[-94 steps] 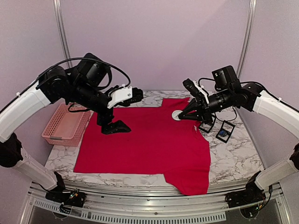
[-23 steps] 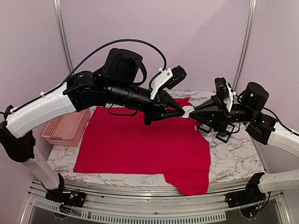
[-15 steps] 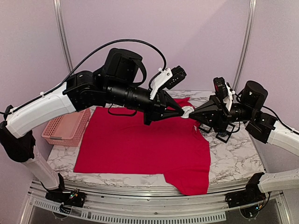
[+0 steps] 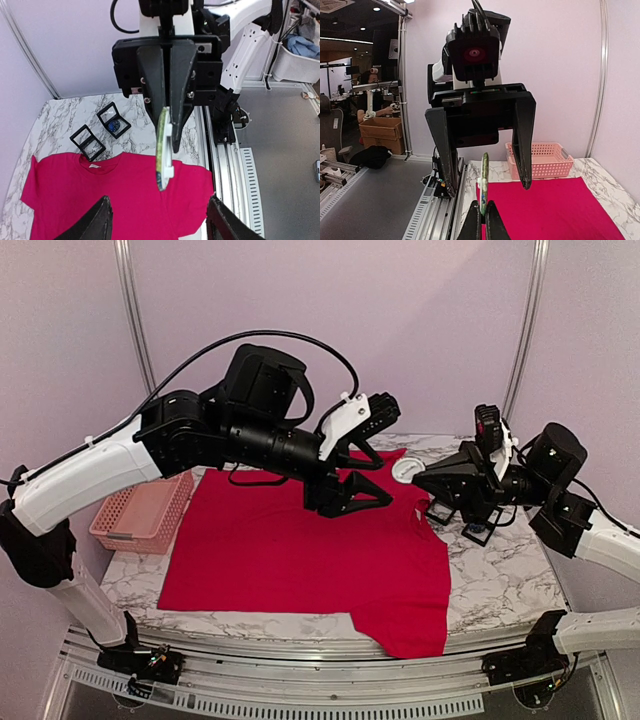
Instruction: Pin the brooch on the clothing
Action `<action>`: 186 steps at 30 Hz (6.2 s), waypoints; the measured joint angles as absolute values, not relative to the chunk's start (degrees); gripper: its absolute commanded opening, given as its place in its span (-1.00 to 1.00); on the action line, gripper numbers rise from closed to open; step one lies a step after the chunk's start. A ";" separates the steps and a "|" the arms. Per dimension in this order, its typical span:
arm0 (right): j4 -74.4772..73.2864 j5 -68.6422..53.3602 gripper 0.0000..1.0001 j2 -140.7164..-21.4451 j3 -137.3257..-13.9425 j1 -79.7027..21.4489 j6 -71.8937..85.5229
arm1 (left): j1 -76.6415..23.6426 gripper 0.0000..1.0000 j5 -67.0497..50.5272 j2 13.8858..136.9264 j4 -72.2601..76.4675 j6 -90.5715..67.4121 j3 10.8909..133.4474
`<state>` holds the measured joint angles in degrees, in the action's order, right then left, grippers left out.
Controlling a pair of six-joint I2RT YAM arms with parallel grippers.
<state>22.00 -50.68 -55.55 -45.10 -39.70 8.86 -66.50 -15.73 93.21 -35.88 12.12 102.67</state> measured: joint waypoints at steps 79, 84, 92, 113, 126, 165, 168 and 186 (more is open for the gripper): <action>-9.74 -44.58 -0.90 -61.36 -62.83 -42.37 -14.15 | -69.10 -1.00 -3.92 96.23 -39.92 24.82 105.56; -9.76 -44.99 -0.96 -61.36 -62.81 -42.44 -14.61 | -69.10 -1.00 -3.57 96.23 -40.12 24.97 105.56; -10.11 -43.99 -1.00 -61.30 -62.81 -42.50 -15.97 | -69.10 -0.49 -3.18 96.23 -40.29 24.95 105.56; 46.17 -34.92 -1.00 -55.77 -43.64 -42.46 16.73 | -68.14 0.28 -3.86 88.44 -33.17 18.04 101.12; 74.32 -28.64 -1.00 -64.27 -41.67 -43.18 29.71 | -68.07 -0.11 -13.87 97.03 -25.67 4.36 114.50; 76.77 -28.32 -0.92 -63.96 -40.58 -43.55 30.74 | -68.05 -1.00 -16.10 100.31 -25.17 0.38 117.27; 75.90 -29.43 -0.18 -63.68 -40.58 -43.55 29.34 | -68.07 -1.00 -15.59 100.29 -25.47 0.73 117.27; 2.94 -29.47 0.02 -52.47 -61.89 -43.62 -11.64 | -68.71 -1.00 3.11 97.17 -43.03 20.67 114.59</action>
<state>2.94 -29.47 -52.47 -61.89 -43.62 -11.64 -68.71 3.11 97.17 -43.03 20.67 114.59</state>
